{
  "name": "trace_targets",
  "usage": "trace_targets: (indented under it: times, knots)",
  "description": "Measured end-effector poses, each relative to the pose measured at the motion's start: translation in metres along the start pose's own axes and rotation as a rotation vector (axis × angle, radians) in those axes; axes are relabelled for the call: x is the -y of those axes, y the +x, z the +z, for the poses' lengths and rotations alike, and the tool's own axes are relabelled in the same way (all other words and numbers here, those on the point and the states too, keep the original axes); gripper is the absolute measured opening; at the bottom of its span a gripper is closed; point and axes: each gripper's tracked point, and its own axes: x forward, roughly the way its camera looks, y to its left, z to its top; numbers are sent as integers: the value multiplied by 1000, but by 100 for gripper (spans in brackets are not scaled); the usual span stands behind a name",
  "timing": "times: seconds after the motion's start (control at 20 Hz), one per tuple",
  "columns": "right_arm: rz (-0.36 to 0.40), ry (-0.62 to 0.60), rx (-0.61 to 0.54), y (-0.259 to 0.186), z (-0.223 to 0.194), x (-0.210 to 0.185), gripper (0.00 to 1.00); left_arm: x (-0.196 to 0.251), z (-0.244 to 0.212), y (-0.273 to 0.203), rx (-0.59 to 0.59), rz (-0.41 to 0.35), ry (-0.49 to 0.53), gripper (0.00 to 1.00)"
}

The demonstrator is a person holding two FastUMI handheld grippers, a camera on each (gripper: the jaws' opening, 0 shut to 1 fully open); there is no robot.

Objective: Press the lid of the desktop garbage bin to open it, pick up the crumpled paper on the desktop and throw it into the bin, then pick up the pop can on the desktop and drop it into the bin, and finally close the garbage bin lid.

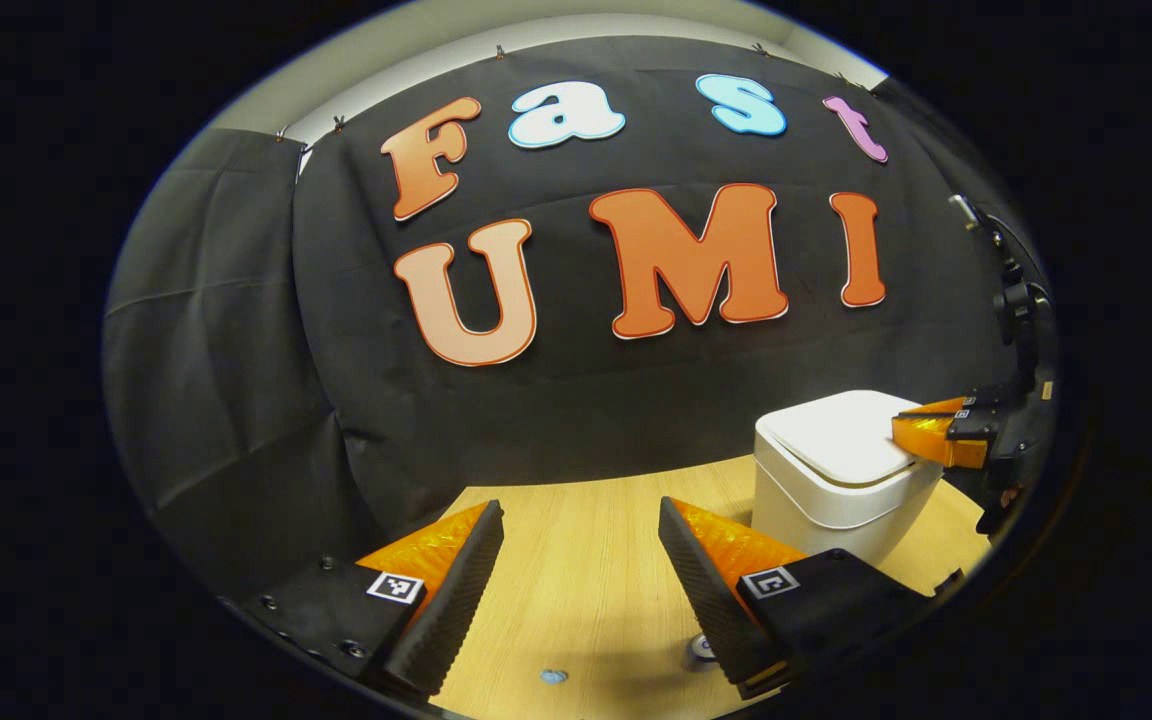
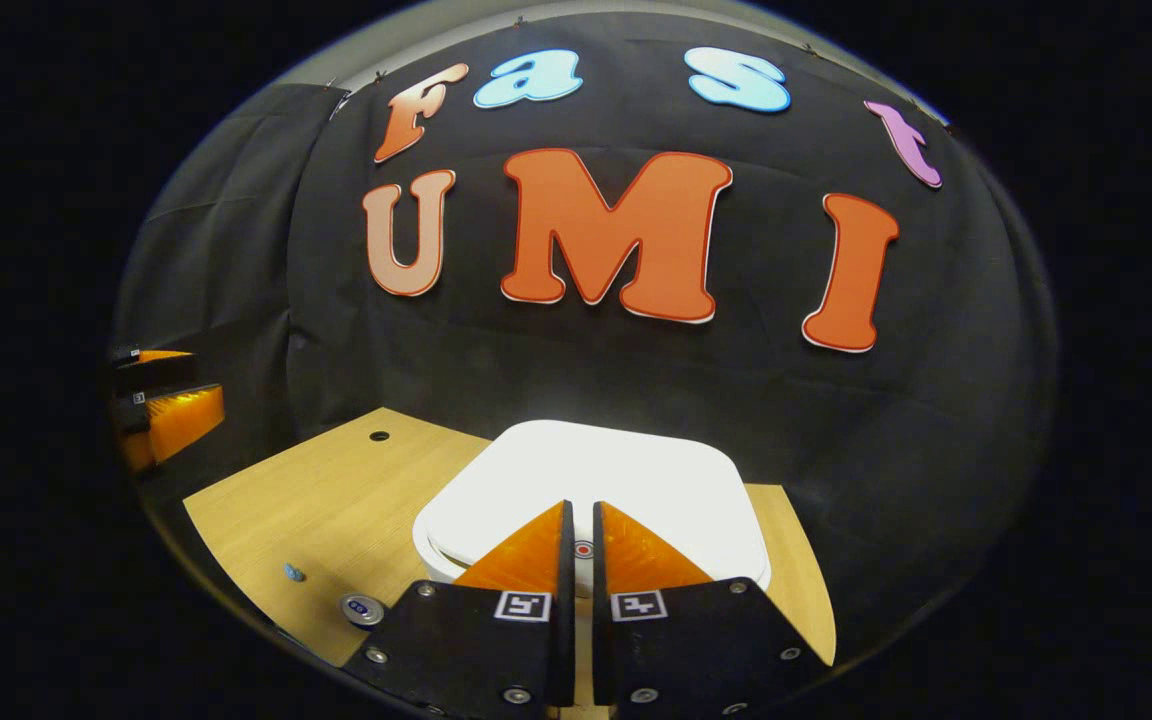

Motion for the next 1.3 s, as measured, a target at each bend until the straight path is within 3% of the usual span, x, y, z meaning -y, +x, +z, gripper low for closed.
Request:
trace_targets:
  times: [0.15,0.5,0.85,0.9,0.95,1.2,1.25,1.3]
  knots:
    - [-44,-21,73,-3,23,0,20,-12,-4,10,-1,-23,-10,100]
    - [-138,-37,179,-13,63,-13,68,-39,-16,38,-8,-80,-24,100]
    - [-145,-79,225,-26,85,-42,86,-56,-43,52,-65,-114,-33,99]
    - [-133,-79,220,-24,82,-49,89,-58,-48,53,-76,-120,-29,95]
    - [-119,-77,209,-23,77,-57,90,-58,-54,55,-90,-127,-24,99]
    - [-17,-64,78,-12,28,-103,95,-58,-106,59,-199,-156,6,100]
    - [9,-59,49,-11,18,-113,95,-58,-117,59,-229,-162,11,95]
    - [26,-56,28,-11,9,-121,95,-58,-128,58,-265,-164,16,100]
